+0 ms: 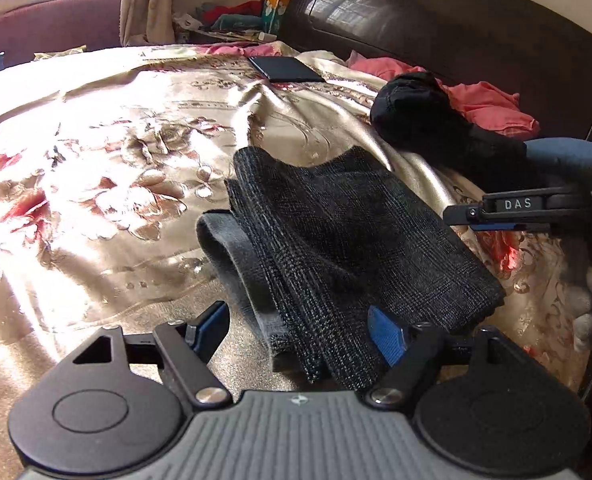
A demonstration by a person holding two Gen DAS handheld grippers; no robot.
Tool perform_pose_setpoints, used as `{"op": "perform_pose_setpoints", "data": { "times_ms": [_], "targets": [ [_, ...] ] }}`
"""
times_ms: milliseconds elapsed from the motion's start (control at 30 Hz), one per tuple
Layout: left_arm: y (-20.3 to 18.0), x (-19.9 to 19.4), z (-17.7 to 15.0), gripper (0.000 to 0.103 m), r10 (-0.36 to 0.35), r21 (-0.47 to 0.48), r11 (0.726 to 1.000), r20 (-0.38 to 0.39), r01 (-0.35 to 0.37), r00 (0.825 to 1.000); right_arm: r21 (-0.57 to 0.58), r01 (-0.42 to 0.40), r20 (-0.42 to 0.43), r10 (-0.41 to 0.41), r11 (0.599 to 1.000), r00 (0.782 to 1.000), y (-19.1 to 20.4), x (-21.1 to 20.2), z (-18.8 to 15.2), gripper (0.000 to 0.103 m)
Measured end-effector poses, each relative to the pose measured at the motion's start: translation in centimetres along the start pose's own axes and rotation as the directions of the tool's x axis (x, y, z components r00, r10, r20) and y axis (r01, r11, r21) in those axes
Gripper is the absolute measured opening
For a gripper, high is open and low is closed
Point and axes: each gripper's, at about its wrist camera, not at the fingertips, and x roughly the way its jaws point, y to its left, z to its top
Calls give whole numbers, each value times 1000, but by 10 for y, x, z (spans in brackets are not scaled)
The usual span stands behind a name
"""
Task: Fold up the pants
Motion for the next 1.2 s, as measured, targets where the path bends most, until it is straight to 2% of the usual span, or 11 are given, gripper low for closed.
{"op": "perform_pose_setpoints", "data": {
  "times_ms": [67, 167, 300, 367, 500, 600, 767, 833, 900, 967, 1200],
  "targets": [
    [-5, -1, 11, 88, 33, -4, 999, 64, -32, 997, -16, -19, 24, 19, 1000, 1000, 8, -8, -1, 45],
    [-15, 11, 31, 88, 56, 1, 998, 115, -56, 992, -33, -48, 25, 49, 998, 998, 24, -5, -1, 45],
    [-23, 43, 45, 88, 146, 49, 987, 135, -154, 980, -58, -63, 2, 64, 996, 998, 39, 15, -4, 45],
    [-15, 57, 44, 88, 203, 32, 978, 98, -207, 974, -62, -73, -28, 72, 995, 997, 42, 29, -7, 45],
    [2, 57, 27, 92, 207, 1, 978, 89, -208, 974, -111, -72, -49, 66, 991, 997, 45, 41, -19, 45],
    [4, 47, 25, 92, 216, -21, 976, 79, -215, 973, -105, -68, -24, 66, 992, 998, 44, 25, -22, 45],
    [-12, 17, 10, 91, 212, -15, 977, 90, -211, 973, -158, -46, -4, 46, 986, 999, 46, -7, -40, 45],
    [-20, 12, 1, 91, 183, -3, 983, 55, -183, 982, -173, -25, -29, 20, 985, 999, 45, -6, -45, 44],
    [-30, 18, -10, 91, 200, 30, 980, -20, -199, 980, -181, -9, -43, 1, 984, 999, 43, -4, -47, 43],
    [-32, 19, -12, 92, 203, 33, 979, -45, -201, 978, -166, -4, -48, -4, 986, 999, 41, -4, -46, 43],
    [-41, -2, -17, 91, 187, 18, 982, -31, -186, 982, -176, 19, -33, -25, 984, 999, 44, -32, -50, 44]
  ]
}}
